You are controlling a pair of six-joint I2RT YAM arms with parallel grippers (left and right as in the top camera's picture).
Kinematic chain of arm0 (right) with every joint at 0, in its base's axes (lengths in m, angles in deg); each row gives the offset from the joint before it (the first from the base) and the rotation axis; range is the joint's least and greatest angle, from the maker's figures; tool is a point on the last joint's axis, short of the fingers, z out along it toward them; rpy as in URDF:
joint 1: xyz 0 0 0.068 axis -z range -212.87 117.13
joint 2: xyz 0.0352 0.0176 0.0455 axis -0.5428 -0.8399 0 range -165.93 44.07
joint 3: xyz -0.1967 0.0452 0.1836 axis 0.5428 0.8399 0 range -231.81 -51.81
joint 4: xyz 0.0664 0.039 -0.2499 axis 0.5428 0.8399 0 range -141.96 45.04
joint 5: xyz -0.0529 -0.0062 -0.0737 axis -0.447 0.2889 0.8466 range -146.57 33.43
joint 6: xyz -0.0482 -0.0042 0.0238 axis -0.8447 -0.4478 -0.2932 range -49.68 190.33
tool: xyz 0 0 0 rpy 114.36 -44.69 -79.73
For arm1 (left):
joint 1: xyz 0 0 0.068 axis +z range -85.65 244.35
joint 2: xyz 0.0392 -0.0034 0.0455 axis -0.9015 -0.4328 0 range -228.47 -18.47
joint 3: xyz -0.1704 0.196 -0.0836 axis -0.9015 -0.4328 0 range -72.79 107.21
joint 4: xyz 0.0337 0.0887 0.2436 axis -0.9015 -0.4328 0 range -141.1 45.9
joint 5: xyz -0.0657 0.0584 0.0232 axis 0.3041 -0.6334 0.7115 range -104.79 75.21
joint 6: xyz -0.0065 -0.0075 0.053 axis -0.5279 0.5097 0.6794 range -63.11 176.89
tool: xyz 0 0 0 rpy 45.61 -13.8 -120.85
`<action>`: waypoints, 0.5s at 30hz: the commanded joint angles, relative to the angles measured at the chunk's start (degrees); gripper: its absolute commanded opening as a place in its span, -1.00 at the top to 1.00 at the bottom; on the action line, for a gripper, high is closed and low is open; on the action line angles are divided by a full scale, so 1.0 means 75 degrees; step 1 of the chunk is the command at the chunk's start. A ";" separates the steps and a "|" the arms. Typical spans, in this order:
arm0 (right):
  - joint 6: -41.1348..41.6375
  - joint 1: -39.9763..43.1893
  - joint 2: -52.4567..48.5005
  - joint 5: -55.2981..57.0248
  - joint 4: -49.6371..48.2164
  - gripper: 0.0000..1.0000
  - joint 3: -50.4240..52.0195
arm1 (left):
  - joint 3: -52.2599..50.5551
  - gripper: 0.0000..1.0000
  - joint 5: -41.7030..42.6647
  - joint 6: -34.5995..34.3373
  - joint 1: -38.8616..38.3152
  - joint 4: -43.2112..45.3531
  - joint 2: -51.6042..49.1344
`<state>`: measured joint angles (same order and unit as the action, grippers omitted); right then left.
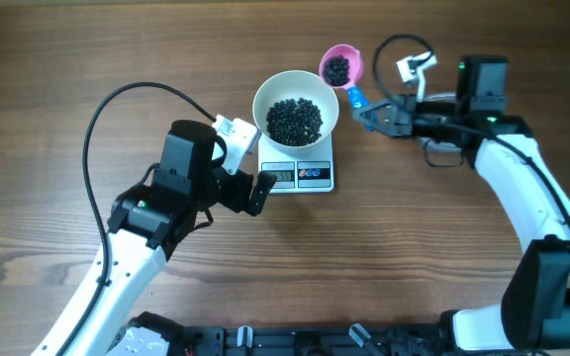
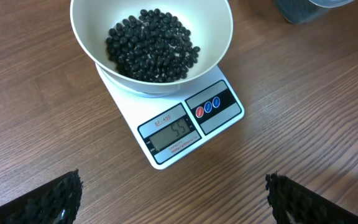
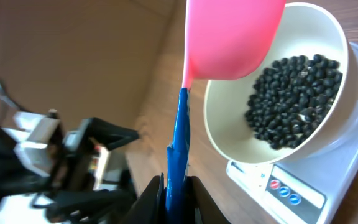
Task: Scoop item into bowl and weigh 150g on scale
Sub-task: 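Lift the filled scoop and carry it left over the white bowl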
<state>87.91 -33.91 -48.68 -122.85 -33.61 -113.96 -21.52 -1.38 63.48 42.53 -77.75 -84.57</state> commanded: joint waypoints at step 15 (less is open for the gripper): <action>-0.1961 -0.1617 -0.0090 0.3203 0.0020 0.91 -0.0117 | -0.0038 -1.00 0.0064 0.0087 -0.0026 0.0000 -0.0058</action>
<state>76.61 -44.73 -48.68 -103.36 -33.57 -113.96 -21.52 -1.38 63.48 42.53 -77.75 -84.57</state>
